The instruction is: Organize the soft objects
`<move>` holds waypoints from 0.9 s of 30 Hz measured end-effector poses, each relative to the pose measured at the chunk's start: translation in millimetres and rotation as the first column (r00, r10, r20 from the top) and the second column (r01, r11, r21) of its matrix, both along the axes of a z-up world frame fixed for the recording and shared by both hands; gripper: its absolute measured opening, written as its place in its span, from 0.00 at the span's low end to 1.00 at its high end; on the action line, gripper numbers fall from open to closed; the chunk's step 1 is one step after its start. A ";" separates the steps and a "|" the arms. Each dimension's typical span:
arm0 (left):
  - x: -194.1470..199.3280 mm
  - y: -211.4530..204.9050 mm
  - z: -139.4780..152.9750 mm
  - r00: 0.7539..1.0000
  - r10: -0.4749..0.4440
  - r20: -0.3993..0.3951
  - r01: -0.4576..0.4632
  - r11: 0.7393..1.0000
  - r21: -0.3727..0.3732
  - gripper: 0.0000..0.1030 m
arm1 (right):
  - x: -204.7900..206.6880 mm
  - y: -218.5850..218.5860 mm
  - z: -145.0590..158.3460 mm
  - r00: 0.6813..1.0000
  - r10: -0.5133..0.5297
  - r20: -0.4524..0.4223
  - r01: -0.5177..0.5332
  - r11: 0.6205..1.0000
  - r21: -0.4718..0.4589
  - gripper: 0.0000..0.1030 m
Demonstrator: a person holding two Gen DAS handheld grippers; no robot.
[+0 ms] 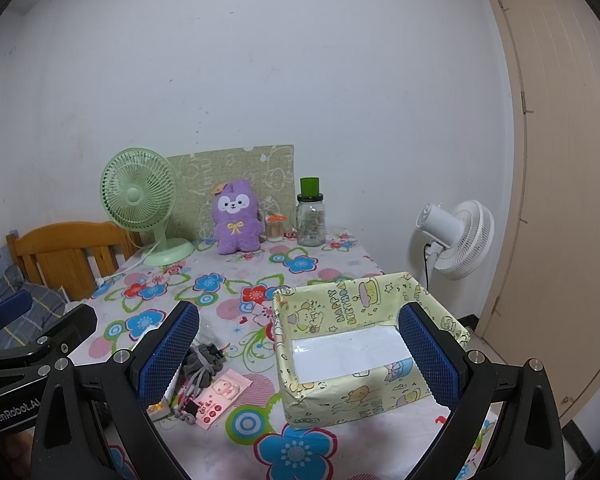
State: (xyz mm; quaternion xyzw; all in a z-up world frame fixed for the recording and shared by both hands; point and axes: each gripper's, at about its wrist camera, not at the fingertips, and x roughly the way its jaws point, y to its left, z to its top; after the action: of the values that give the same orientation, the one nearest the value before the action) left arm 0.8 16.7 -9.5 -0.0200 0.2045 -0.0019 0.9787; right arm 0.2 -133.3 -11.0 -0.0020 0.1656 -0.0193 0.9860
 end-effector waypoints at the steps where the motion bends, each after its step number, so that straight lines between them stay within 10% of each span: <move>1: 0.4 -0.1 0.0 1.000 -0.001 0.000 0.001 1.000 0.001 1.00 | 0.7 -0.8 0.1 1.000 0.000 0.000 0.000 1.000 -0.001 0.98; 27: 1.2 4.0 -1.1 1.000 0.004 -0.007 -0.004 1.000 0.005 0.97 | 8.4 3.6 -3.8 0.999 0.018 -0.028 -0.018 1.000 0.015 0.98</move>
State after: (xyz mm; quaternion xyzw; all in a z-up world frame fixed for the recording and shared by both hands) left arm 1.9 20.8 -10.7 -0.0181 0.2081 0.0008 0.9779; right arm 8.6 -129.7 -14.8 0.0035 0.1793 -0.0090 0.9837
